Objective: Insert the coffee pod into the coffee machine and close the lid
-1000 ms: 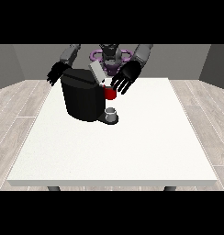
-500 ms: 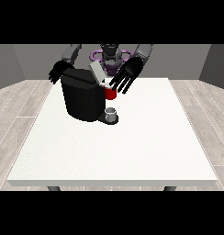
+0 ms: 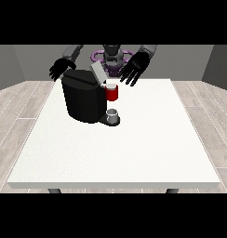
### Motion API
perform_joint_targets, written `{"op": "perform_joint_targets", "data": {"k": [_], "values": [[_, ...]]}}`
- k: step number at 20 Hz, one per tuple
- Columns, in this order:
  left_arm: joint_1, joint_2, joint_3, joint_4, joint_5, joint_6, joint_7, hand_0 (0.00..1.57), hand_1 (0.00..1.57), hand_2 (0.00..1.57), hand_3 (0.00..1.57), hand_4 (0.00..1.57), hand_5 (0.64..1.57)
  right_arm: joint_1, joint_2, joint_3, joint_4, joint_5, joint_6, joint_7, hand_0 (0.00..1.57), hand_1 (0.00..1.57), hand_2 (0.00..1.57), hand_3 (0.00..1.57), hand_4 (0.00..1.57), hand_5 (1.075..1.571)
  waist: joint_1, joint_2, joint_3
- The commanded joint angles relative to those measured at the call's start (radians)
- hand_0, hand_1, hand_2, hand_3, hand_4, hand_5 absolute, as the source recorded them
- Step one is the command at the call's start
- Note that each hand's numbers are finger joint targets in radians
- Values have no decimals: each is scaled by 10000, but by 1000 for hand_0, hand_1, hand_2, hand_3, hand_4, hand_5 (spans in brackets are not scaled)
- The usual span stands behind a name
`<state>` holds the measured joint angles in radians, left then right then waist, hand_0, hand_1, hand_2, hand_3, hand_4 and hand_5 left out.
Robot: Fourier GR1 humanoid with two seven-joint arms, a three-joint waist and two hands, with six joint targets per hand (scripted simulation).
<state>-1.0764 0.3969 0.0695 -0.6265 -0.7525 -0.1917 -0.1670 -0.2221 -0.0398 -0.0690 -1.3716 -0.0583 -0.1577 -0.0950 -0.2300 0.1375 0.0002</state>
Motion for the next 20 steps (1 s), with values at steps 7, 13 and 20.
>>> {"op": "perform_joint_targets", "data": {"k": [7,13,20], "values": [[1613,-1465,2215,-111,2746,81,-549,0,0,0,0,249,1571,1184,-296,134,-349,100,352,-182,0,0,0,0,433,1571,1064,-1967,-22],[2904,-2869,2439,-273,3655,-295,-629,0,0,0,0,0,1571,962,-898,-38,-380,-94,822,583,0,0,0,0,289,1571,2390,-3455,-4],[3931,-2976,3022,-694,4689,-550,-771,0,0,0,0,90,1571,524,-1305,85,-1135,-481,1668,1067,0,0,0,0,0,1571,2691,-3467,-2]]}}
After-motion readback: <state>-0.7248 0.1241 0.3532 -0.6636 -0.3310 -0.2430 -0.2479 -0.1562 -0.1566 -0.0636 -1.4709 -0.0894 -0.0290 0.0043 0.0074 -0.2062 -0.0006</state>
